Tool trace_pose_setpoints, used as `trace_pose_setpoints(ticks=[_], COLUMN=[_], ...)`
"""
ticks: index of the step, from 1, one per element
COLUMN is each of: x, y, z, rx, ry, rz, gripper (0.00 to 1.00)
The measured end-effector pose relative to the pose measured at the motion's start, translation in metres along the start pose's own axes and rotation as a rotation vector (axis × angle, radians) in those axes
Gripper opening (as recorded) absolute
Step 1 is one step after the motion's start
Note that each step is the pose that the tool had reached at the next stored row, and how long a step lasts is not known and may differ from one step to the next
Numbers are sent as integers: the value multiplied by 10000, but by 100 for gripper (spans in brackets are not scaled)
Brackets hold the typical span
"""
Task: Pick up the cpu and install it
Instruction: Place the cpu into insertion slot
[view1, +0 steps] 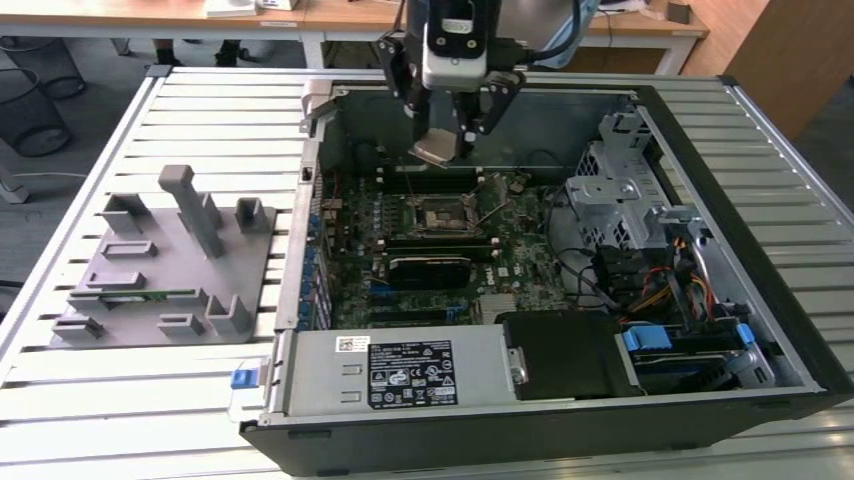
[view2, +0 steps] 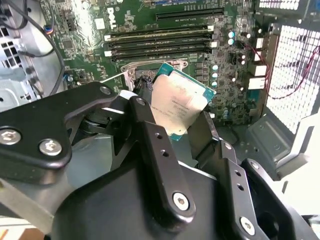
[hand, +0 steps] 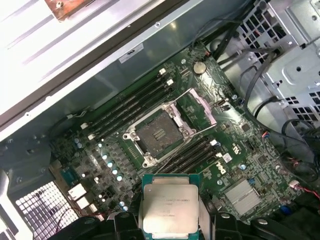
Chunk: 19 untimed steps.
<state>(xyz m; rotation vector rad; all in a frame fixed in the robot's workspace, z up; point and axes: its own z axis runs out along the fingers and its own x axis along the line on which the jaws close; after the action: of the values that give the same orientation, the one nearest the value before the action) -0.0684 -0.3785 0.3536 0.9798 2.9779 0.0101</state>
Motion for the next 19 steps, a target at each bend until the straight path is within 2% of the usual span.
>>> trace_pose_setpoints(ticks=[19], x=[16], y=[22], z=[27], rx=[20], ry=[-30], rz=[2492], gripper=[53])
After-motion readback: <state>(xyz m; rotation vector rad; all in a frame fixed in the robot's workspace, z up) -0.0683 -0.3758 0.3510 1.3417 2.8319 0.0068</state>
